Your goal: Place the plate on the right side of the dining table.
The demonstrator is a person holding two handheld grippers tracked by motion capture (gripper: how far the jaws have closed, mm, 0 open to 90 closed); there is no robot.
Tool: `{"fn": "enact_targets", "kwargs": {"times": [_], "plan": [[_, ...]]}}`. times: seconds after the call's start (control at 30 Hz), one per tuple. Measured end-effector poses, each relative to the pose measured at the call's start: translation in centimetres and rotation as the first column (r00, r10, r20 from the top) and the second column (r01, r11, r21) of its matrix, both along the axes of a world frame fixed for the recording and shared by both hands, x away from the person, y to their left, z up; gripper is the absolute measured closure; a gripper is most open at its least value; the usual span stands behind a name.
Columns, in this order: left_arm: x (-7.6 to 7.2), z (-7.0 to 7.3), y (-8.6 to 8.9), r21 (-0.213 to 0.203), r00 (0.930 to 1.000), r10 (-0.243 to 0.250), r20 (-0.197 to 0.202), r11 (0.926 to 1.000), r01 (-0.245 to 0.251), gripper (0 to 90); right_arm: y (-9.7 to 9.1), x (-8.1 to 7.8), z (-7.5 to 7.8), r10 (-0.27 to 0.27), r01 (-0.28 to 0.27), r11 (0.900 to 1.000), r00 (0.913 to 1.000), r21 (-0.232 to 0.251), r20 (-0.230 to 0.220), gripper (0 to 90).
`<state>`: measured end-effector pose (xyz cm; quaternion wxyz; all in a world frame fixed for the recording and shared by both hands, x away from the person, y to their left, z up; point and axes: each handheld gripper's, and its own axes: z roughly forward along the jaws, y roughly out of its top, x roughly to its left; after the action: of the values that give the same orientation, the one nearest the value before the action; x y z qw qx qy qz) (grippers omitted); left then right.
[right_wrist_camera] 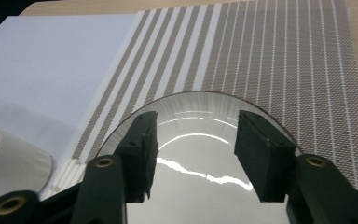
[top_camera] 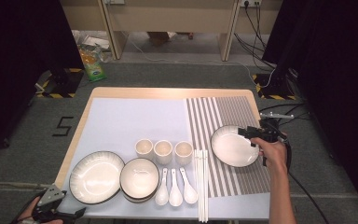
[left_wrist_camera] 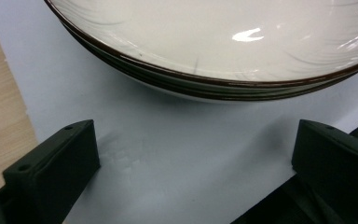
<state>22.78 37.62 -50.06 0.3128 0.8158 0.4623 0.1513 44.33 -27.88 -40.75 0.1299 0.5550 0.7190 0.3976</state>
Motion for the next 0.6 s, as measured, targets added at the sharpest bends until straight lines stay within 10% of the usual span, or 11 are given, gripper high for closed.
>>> {"fn": "enact_targets", "kwargs": {"times": [0.6], "plan": [[0.0, 0.0, 0.0, -0.004, 1.0000, 0.004, 0.000, 1.0000, -0.004, 0.0, 6.0, -2.6, 2.3, 0.177, -0.178, 0.9841, 0.9833, 0.000, 0.040, 38.8]]}}
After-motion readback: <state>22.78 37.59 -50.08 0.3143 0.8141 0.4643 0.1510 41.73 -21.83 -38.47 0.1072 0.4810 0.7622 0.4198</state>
